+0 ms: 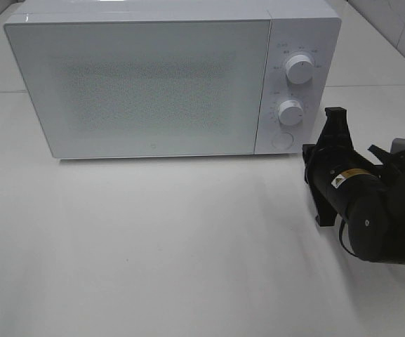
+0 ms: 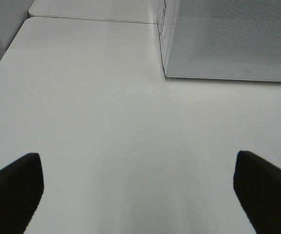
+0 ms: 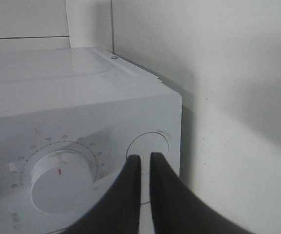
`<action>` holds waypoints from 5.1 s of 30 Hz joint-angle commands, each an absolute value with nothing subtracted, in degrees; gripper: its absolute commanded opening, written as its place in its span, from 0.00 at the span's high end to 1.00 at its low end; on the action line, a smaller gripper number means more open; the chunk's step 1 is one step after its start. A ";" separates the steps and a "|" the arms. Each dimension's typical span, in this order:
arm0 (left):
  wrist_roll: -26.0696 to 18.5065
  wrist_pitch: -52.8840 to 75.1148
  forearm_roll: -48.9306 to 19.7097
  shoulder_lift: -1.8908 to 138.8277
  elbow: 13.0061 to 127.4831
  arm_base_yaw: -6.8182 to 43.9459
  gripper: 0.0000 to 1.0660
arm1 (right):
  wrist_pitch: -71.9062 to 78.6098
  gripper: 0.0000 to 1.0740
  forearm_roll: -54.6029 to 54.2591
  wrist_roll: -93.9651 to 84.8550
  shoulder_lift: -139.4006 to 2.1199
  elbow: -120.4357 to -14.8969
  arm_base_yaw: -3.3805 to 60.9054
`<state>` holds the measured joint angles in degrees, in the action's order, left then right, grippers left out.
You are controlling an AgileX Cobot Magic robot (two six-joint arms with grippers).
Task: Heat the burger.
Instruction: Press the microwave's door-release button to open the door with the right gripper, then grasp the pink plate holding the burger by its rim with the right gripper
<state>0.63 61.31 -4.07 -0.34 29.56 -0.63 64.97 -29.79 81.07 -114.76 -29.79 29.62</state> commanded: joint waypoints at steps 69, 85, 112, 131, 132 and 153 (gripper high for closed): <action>0.74 61.31 -4.30 -0.57 29.56 -0.29 0.08 | 65.20 1.00 -23.95 79.18 -123.19 -47.15 22.63; 0.74 61.31 -4.30 -0.57 29.56 -0.29 0.08 | 71.51 1.00 -25.55 77.06 -123.19 -51.22 22.00; 0.74 61.31 -4.30 -0.57 29.56 -0.29 0.08 | 62.97 1.00 -20.97 84.57 -119.81 -40.68 27.56; 0.74 61.31 -4.30 -0.57 29.56 -0.29 0.08 | 45.61 1.00 -17.88 75.17 -102.44 -30.48 28.13; 0.74 61.31 -4.30 -0.57 29.56 -0.29 0.08 | 45.61 1.00 -17.88 75.17 -102.44 -30.48 28.13; 0.74 61.31 -4.30 -0.57 29.56 -0.29 0.08 | 9.85 1.00 -18.05 19.02 -82.79 -30.54 28.02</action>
